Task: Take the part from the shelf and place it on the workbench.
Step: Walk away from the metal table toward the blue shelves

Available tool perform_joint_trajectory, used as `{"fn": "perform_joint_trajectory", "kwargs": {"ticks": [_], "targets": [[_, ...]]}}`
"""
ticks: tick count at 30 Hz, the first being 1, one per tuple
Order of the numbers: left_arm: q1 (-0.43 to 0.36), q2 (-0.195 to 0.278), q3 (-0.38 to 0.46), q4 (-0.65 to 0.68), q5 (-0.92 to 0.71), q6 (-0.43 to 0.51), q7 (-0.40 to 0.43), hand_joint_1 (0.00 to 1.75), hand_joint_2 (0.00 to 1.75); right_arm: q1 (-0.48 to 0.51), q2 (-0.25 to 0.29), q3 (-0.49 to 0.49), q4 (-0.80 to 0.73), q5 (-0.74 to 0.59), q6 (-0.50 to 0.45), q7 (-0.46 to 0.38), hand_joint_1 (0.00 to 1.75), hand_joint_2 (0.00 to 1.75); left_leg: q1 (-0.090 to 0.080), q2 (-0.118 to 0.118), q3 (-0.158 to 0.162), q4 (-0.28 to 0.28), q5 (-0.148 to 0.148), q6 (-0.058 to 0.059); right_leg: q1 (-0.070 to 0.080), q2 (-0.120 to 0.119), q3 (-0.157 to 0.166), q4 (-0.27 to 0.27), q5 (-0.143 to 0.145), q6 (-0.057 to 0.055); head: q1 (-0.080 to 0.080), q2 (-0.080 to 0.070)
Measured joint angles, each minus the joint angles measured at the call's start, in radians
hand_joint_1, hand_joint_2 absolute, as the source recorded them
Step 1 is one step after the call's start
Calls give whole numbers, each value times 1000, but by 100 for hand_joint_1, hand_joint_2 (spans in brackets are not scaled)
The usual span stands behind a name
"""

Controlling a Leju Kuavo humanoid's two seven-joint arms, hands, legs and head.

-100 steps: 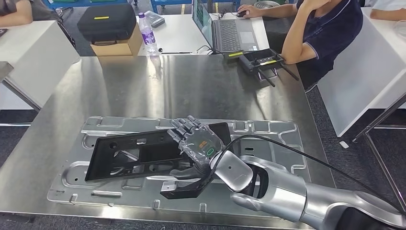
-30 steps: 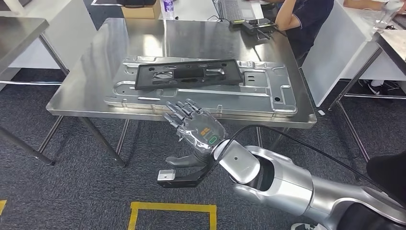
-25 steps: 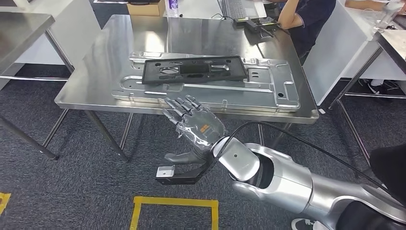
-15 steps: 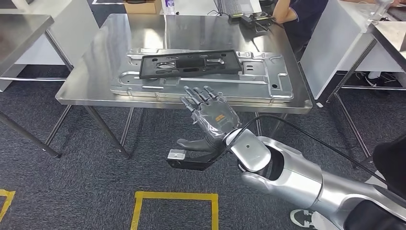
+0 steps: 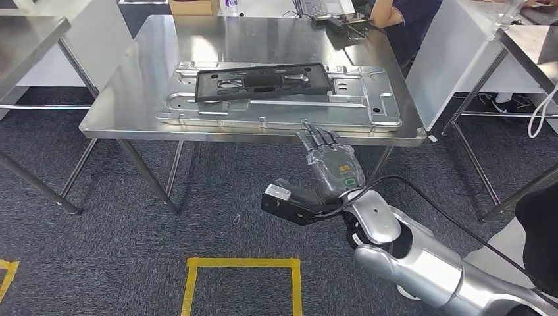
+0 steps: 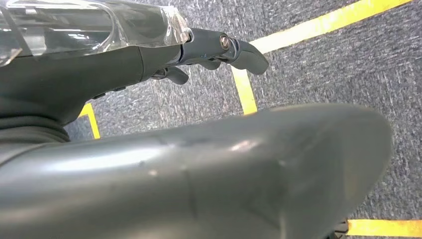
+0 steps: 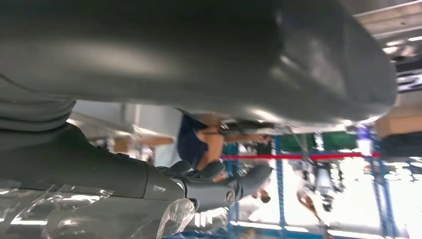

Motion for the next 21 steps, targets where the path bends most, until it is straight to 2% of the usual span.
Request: {"fn": "perform_joint_trajectory", "kwargs": {"ticks": [2,4,5,6,7,8,10,11,12,14,16,17,19,20,21], "targets": [[1,0,0,0,3,0,0,0,0,34,-21,-29,-13,-10,-17,10,0,0,0,15,-3,-4,5,15,-2,-6,-40,87,-54,7,1,0],[3,1,1,0,4,1,0,0,0,71,-39,-56,-24,-18,-30,18,0,0,-3,28,-7,-3,7,24,-2,-9,-105,231,-121,12,2,0],[5,2,1,0,4,1,0,0,0,93,-49,-68,-29,-22,-36,22,0,0,-5,35,-9,-3,8,26,-2,-10,-127,283,-137,14,2,0],[5,2,1,0,4,2,1,0,0,116,-58,-81,-35,-26,-42,25,0,0,-6,41,-10,-3,9,27,-3,-10,-133,302,-136,15,2,0],[6,2,1,0,5,2,2,0,0,140,-67,-96,-40,-32,-50,28,0,0,-6,48,-10,-2,9,27,-4,-13,-116,274,-114,16,2,0],[5,2,1,0,5,2,3,0,0,164,-76,-111,-46,-37,-59,30,0,0,-6,54,-9,-2,9,27,-5,-22,-81,209,-80,16,2,0],[5,2,1,0,5,2,3,0,0,203,-91,-143,-56,-49,-79,31,0,0,-11,67,-9,1,7,23,-2,-60,-4,59,-23,12,2,0],[5,2,1,0,5,2,3,0,0,220,-97,-159,-60,-54,-89,31,0,0,-14,73,-10,3,7,19,1,-74,14,16,-11,8,2,0],[6,2,1,0,5,2,3,0,0,239,-103,-175,-64,-61,-101,32,0,0,-17,81,-11,4,7,15,5,-80,19,-3,-8,4,1,0],[6,2,1,0,6,3,3,0,0,286,-114,-209,-67,-78,-133,33,0,0,-17,96,-14,5,6,5,7,-63,12,-7,-4,-8,0,0],[6,2,1,0,6,5,4,0,0,340,-124,-246,-67,-96,-168,29,0,0,-12,80,-28,39,-24,-4,6,-48,9,-10,3,-21,0,0],[7,2,1,0,6,6,5,0,0,366,-127,-265,-67,-105,-185,25,0,0,-10,64,-49,88,-56,-8,4,-40,7,-11,7,-27,0,0],[9,2,1,0,6,8,8,0,0,411,-131,-298,-63,-122,-216,16,0,0,-9,37,-108,232,-128,-12,4,-22,1,-11,10,-33,-1,0],[10,2,1,0,6,9,11,0,0,434,-131,-310,-58,-132,-231,12,0,0,-10,32,-132,291,-148,-12,5,-10,0,-11,12,-35,-1,0],[11,2,1,0,5,11,13,0,0,456,-132,-322,-52,-144,-247,7,0,0,-10,30,-141,316,-149,-12,5,2,-1,-10,13,-35,-1,0]]}}
